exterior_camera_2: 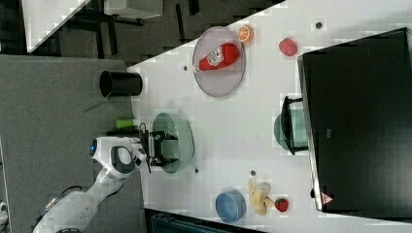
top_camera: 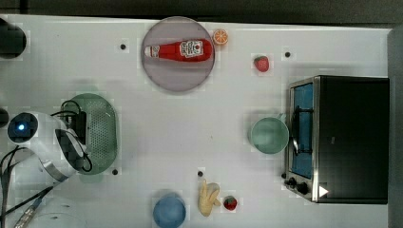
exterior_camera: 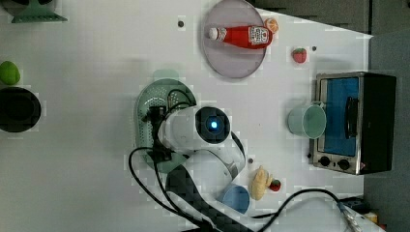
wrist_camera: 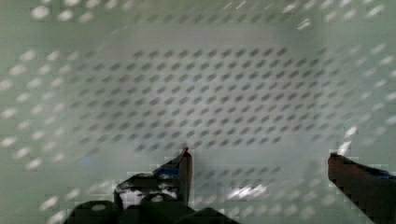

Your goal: Drag strainer right to left.

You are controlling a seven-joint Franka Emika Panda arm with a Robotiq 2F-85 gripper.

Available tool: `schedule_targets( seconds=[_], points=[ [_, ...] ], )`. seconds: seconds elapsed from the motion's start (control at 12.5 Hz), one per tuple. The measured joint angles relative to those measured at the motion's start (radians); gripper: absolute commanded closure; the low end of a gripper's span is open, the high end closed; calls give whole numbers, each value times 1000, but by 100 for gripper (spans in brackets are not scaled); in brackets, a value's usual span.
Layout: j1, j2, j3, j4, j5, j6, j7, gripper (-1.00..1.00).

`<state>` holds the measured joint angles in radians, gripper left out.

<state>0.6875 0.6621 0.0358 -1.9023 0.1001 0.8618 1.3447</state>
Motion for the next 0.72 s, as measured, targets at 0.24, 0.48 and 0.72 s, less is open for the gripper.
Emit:
schedule_targets(
  seconds=[0.24,0.48,0.72],
  points=[
    [32,-113,-65,-29,-16,-257,-136,-100],
    [27,-340,-163,-44,-14,-374,-334,-100],
    [8,-551,-295,45,-8,-458,-536,-100]
  ],
)
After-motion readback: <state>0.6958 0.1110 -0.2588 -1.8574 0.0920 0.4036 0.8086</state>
